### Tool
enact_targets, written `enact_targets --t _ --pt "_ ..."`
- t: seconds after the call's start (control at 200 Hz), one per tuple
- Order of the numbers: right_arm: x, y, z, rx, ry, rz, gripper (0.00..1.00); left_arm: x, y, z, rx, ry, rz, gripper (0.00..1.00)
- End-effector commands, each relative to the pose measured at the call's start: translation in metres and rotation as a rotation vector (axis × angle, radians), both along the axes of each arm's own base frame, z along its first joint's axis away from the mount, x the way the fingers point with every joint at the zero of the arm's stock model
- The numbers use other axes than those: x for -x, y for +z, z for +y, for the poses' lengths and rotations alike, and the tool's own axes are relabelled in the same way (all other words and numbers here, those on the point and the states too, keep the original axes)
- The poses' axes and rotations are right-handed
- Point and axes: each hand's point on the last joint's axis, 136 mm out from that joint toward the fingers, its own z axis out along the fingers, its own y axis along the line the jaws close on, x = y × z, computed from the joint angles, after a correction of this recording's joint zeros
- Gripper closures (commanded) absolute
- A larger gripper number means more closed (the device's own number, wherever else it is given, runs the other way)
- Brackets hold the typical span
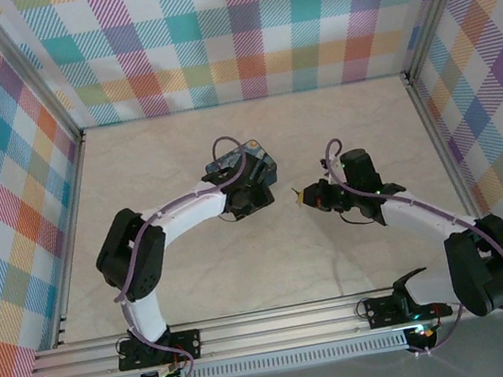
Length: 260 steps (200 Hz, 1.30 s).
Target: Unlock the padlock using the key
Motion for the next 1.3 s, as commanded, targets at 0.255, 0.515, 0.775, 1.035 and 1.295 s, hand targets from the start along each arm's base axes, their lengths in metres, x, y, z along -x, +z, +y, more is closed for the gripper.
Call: enact_targets --t 0.255,0.515,0.775,1.035,1.295 --pt "0.001 -0.003 -0.001 0.006 0.015 0.008 1.00 -0.028 -0.026 0.002 -0.147 0.093 -0.066 0.35" --pt "0.002 -0.006 0.000 -0.006 0.015 0.020 1.00 -0.042 -0.042 -0.005 -0.152 0.099 -0.103 0.38" --pt "0.004 -0.010 0.000 -0.012 0.016 0.043 1.00 -0.056 -0.049 -0.009 -0.183 0.076 -0.153 0.48" --pt "0.001 -0.009 0.007 -0.042 0.034 0.067 1.00 -0.064 -0.045 -0.012 -0.200 0.047 -0.187 0.61" --pt "0.011 0.003 0.014 -0.034 0.164 0.020 1.00 -0.057 -0.019 -0.015 -0.139 -0.028 -0.155 0.73"
